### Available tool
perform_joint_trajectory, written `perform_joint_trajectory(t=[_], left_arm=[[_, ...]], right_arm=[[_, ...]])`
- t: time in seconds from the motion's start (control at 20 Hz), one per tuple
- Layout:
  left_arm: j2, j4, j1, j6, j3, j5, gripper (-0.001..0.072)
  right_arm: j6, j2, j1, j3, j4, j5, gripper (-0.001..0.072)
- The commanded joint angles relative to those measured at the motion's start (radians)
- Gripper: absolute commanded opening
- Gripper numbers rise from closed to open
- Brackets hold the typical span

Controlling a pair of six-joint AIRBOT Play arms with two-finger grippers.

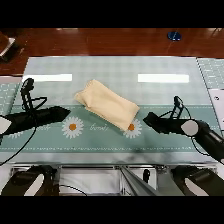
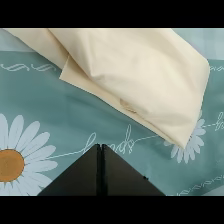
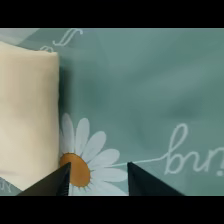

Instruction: Fold the shirts.

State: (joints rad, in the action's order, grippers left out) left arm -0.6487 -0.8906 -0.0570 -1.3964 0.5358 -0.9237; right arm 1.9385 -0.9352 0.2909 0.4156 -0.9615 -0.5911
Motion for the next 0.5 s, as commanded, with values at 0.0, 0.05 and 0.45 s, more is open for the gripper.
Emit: perform_joint_trajectory(t=[0.0, 0.05, 0.45], left_arm=[[-0.001, 0.0, 0.0, -0.005, 0.0, 0.0, 0.002], [-0.001, 0.0, 0.0, -0.005, 0.0, 0.0, 0.002], [-0.001, 0.0, 0.0, -0.005, 0.0, 0.0, 0.002]], right_arm=[[-0.342, -0.161, 0.0, 0.032, 0.395, 0.039, 0.0411], [-0.411, -0.216, 0.0, 0.062, 0.465, 0.018, 0.0411], [-0.633, -0.498, 0.0, 0.284, 0.564, -0.145, 0.0155]])
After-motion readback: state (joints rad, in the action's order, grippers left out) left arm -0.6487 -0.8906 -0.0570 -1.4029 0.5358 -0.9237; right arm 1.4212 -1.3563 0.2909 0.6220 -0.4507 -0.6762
